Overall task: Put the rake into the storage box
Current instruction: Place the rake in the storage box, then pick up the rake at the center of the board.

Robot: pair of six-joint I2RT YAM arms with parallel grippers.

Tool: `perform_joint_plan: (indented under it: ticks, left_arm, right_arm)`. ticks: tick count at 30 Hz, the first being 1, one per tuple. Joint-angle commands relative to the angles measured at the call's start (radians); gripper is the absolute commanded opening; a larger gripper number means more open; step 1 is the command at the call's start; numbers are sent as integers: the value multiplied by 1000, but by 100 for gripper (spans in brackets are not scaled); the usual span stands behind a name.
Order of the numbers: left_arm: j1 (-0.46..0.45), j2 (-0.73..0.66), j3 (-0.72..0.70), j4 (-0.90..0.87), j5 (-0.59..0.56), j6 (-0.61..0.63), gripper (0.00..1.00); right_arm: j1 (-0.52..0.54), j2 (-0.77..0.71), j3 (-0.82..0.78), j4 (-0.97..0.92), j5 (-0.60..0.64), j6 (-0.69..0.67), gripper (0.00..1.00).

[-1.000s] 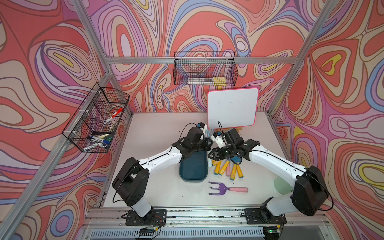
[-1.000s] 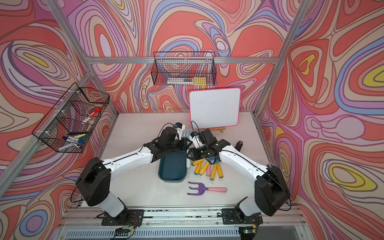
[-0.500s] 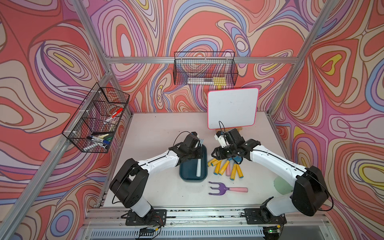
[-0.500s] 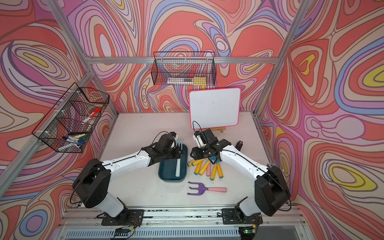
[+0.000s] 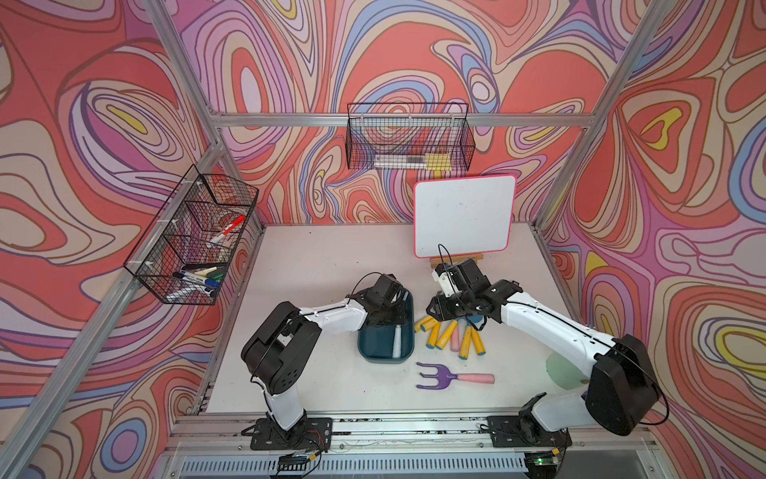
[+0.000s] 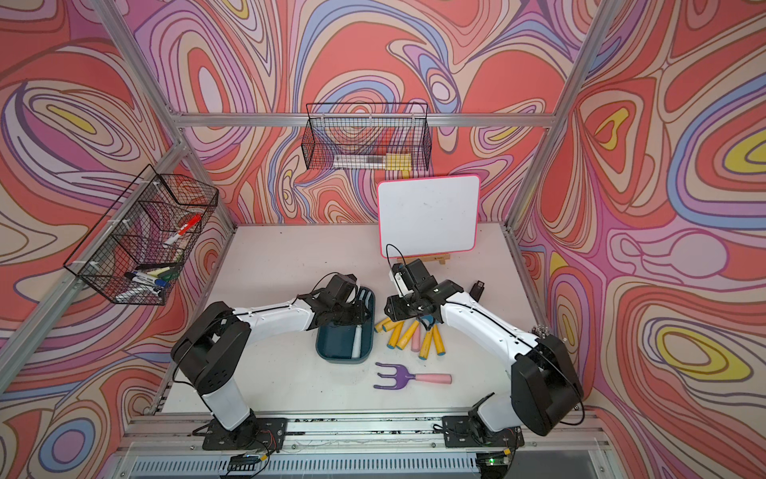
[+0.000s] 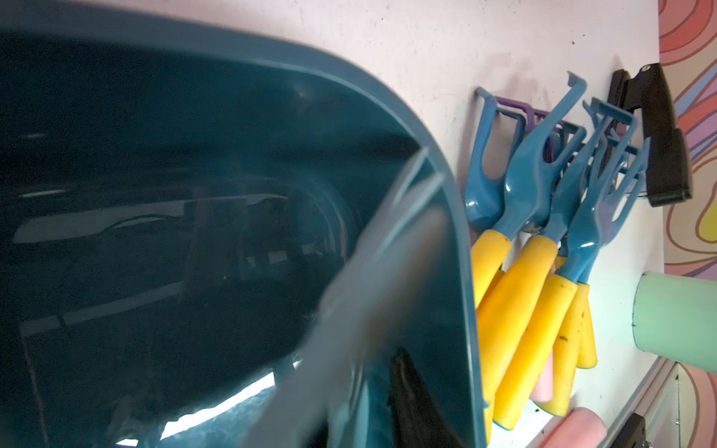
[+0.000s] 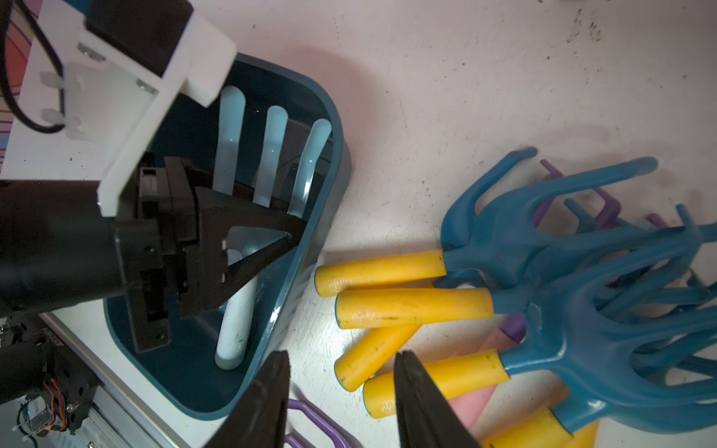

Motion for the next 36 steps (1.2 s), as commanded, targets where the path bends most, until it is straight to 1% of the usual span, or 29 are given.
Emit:
perform_joint_plan:
  ticks: [1,4,7,10,11,13,22,31,36]
  left_arm:
    - [7,3,16,18,10,-17,36]
    - [8,-6,34,-26,-26,-17,34]
    - [8,-18,81,-163,-138,-32,30]
    - [8,-16,157,-375,-291,-66,28]
    - [7,-14,182,-424,-324,-67,28]
    - [6,-17,211,-469,-360,-53,29]
    - [-19,-43,272,-471,-385,-3,29]
    - [-25,-37,274,-453,-373,-4,29]
    - [-25,-39,267,-445,-370,-2,29]
  right_arm:
    - [-1,-15,-15,-20,54,21,47]
    - [-3,-8,-12,-32,81,33,48]
    - [-11,-3,-8,-50,113,51,48]
    - [-27,0,-8,-70,144,74,48]
    - [-33,1,-10,-77,150,79,48]
    - [-48,3,-11,-91,157,90,48]
    - [-135,77,-19,-170,113,96,45]
    - [-138,157,-33,-170,65,83,41]
    - [-139,180,-47,-141,72,90,41]
